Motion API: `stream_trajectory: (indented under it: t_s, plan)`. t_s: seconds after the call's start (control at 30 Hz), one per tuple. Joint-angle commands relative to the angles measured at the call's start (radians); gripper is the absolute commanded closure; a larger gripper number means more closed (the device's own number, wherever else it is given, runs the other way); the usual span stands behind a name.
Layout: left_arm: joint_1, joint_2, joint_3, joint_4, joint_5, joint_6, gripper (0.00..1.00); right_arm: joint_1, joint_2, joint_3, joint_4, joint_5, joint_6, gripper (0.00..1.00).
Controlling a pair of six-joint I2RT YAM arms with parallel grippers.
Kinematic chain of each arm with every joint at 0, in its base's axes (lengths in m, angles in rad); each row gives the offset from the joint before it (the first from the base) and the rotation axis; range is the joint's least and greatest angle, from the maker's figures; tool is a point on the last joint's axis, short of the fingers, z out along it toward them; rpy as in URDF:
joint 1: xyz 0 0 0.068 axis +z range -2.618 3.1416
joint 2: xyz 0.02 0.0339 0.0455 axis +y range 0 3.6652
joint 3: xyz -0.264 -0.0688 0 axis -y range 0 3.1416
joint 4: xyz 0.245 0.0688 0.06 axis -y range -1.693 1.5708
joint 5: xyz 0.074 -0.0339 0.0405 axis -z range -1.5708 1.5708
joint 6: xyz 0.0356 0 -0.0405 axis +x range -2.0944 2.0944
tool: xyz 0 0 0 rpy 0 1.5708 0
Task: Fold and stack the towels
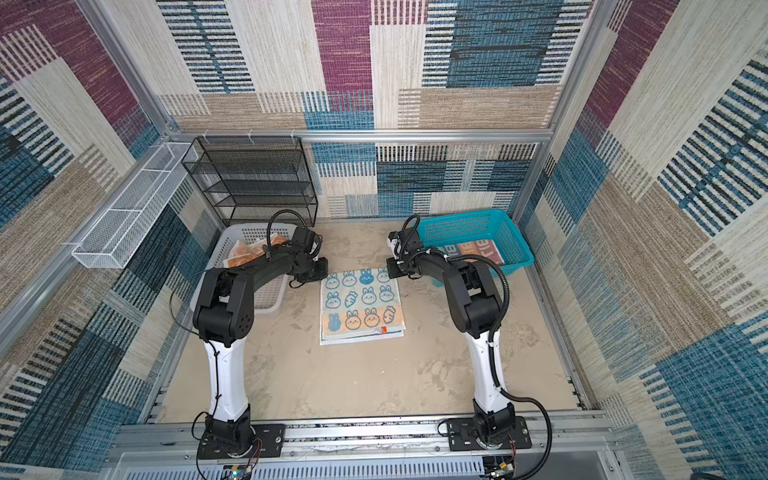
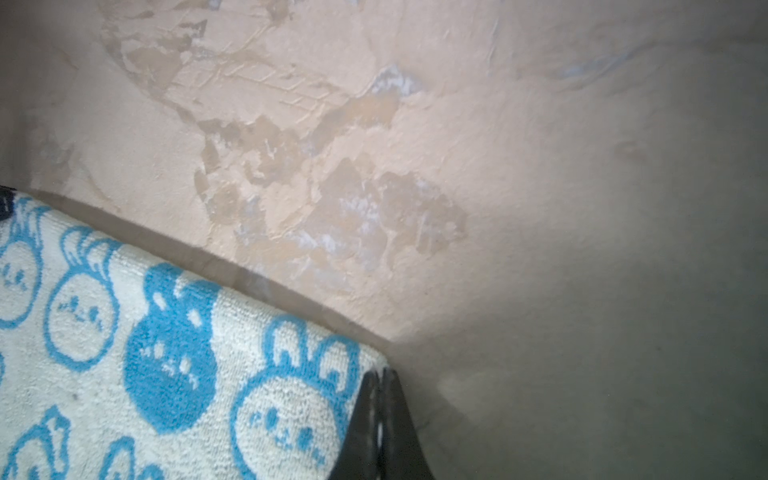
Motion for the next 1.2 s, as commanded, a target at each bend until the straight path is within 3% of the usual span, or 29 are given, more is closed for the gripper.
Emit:
stream_trajectory:
  t_s: [0.0,0.2,0.43,0.83,1.17]
  plan:
    - [0.001,-0.011,0.001,-0.009,-0.011,0.035,1.0,0.001,-0.009,0.008,-0.057,0.029,0.004,1.0]
    - [0.002,-0.107,-0.03,0.03,-0.004,0.049,1.0,-0.001,-0.092,-0.01,-0.068,0.002,0.025,1.0]
    - [-0.001,-0.239,-0.175,0.136,0.014,0.046,1.0,0.002,-0.206,-0.099,-0.08,0.005,0.049,1.0]
    - [-0.023,-0.536,-0.496,0.25,0.035,-0.03,1.0,0.099,-0.482,-0.406,-0.053,0.058,0.136,1.0]
    - [-0.04,-0.734,-0.814,0.306,0.076,-0.13,1.0,0.156,-0.578,-0.699,0.059,0.078,0.229,1.0]
